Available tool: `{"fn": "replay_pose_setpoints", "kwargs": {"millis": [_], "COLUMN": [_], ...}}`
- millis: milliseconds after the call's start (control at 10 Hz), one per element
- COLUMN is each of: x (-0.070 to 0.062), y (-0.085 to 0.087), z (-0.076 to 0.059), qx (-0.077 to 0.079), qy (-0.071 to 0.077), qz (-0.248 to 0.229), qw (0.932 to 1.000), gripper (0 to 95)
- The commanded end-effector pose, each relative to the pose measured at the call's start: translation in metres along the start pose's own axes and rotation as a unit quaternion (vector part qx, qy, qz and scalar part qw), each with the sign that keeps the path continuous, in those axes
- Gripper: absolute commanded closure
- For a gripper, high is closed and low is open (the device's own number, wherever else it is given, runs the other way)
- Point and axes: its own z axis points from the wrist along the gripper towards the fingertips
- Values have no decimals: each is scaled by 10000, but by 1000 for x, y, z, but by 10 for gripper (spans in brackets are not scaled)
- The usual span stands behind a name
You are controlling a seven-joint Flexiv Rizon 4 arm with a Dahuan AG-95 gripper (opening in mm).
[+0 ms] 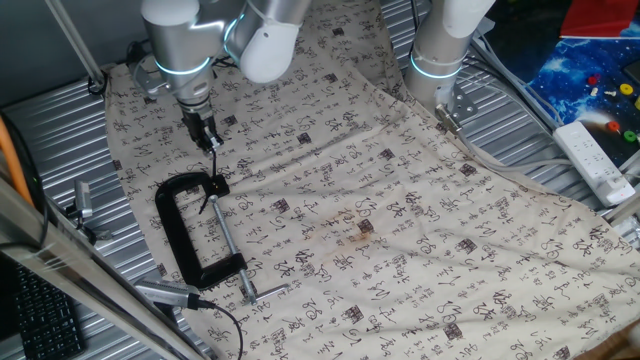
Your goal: Turn the hands of a clock
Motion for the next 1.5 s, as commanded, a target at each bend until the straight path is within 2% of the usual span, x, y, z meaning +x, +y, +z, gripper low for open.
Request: {"fn": "replay_pose_setpoints", "kwargs": {"millis": [100,900,1100,1500], "x": [1,1,1,1], "y": [0,1,1,1], "z": [0,0,0,0], "qx": [1,-5,-4,-1], "qy": [-4,-40,21,19], "qz": [18,56,-41,-190], "qw": [10000,10000,10000,9998], "gripper": [950,950,950,950]}}
